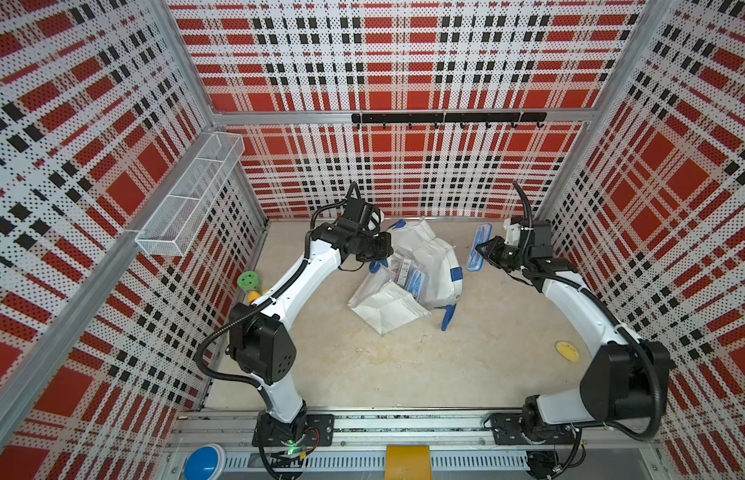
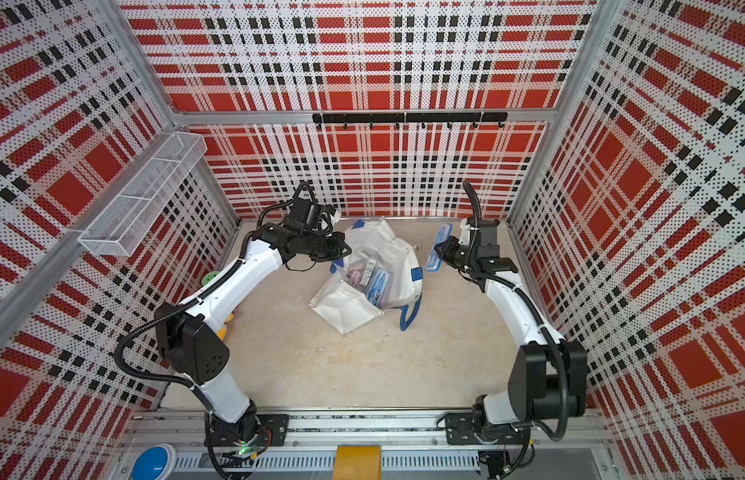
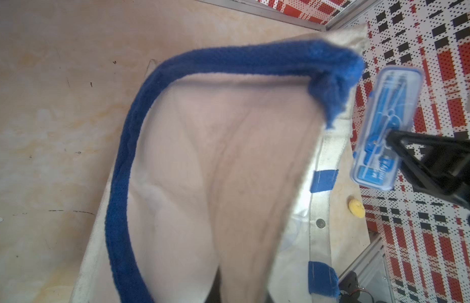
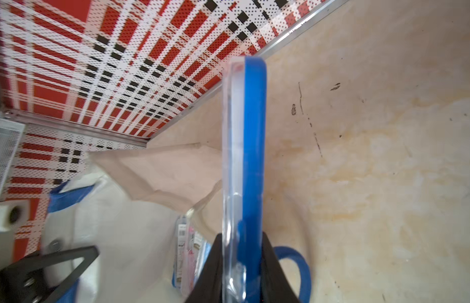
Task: Take out the compass set from the canvas bag
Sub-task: Place the compass set at the center of the board.
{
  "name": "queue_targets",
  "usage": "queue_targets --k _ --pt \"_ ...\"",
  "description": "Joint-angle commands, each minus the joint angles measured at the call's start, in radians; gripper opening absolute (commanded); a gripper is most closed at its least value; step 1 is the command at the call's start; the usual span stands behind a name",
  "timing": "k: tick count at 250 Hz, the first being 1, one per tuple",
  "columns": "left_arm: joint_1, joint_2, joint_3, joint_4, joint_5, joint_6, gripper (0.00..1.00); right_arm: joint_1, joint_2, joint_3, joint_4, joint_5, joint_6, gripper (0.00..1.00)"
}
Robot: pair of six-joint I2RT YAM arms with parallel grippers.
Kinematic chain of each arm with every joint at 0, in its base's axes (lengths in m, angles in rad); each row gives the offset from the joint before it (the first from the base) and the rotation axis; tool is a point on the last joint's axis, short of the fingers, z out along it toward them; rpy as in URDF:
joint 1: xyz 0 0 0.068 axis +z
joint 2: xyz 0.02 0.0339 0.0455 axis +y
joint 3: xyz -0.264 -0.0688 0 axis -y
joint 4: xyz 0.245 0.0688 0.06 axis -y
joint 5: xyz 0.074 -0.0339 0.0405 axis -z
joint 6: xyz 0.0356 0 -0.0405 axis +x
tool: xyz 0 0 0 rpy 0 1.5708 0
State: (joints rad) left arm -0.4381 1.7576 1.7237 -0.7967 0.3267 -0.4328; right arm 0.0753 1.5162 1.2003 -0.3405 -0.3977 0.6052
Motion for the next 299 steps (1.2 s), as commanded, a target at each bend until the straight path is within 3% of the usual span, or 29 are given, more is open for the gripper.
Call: queue_targets --k 1,93,153,208,271,299 --pt "0.024 0.004 0.09 0.046 0.015 0.048 0.0 -0.014 0.111 0.074 0.011 -0.035 -0.092 0.11" --pt "0.063 0.077 0.205 -0.043 0.028 0.112 0.0 -0.017 0.519 0.372 -0.073 -0.113 -0.188 0.14" --pt "0.065 0.08 0.201 -0.07 0.046 0.133 0.0 -0.019 0.68 0.507 -0.139 -0.136 -0.229 0.16" --pt "0.06 0.068 0.181 -0.085 0.061 0.14 0.0 -0.03 0.739 0.513 -0.158 -0.151 -0.235 0.19" --pt "0.04 0.056 0.165 -0.087 0.057 0.137 0.0 -0.052 0.688 0.466 -0.158 -0.116 -0.226 0.42" --pt "0.026 0.056 0.16 -0.087 0.052 0.137 0.0 -0.058 0.651 0.472 -0.198 -0.087 -0.228 0.47"
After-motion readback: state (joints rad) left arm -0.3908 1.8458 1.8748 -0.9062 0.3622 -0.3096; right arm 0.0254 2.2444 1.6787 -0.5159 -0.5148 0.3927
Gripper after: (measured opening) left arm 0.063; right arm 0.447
